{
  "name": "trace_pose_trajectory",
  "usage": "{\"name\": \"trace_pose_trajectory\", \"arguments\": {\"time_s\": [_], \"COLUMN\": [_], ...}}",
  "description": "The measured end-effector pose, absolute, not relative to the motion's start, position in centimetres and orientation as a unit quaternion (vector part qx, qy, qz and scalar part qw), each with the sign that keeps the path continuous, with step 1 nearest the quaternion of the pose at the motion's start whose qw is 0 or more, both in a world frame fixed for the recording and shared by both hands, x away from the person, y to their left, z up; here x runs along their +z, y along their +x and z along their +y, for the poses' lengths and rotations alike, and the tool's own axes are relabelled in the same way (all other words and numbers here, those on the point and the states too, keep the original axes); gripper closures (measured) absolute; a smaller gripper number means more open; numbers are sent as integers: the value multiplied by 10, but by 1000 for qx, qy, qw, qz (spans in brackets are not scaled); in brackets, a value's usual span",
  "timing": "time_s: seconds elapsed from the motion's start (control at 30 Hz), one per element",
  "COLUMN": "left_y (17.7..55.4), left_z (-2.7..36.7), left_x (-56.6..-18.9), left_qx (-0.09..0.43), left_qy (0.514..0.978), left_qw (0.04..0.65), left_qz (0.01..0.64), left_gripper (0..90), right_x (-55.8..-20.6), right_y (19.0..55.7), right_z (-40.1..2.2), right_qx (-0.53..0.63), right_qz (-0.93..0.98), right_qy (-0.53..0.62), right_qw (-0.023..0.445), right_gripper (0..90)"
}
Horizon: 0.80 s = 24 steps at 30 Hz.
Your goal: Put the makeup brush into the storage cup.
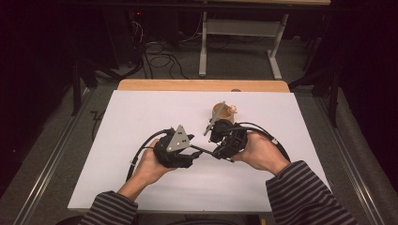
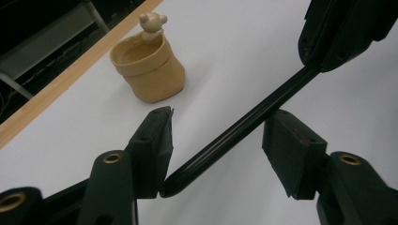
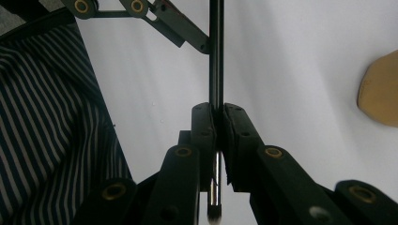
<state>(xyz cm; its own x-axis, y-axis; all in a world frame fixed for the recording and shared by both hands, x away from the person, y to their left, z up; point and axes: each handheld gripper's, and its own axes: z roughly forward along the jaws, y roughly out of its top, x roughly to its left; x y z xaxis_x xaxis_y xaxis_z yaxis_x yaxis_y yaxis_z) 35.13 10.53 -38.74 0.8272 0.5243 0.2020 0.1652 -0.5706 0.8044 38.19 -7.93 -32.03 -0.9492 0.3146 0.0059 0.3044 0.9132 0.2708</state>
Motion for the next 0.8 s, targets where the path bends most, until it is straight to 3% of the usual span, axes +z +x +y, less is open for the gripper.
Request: {"name": "trace_pose_trajectory", "arguments": {"time_s": [0.8], "left_y": [350], "left_z": [97], "left_x": [-391], "left_qx": [247], "left_qy": [864], "left_qw": [391], "left_qz": [199], "left_gripper": [484], "right_x": [-316], "right_y": [383], "right_z": [-67], "right_qx": [128], "right_qz": [980], "right_qy": [152], "right_qw": [8], "right_gripper": [854]}}
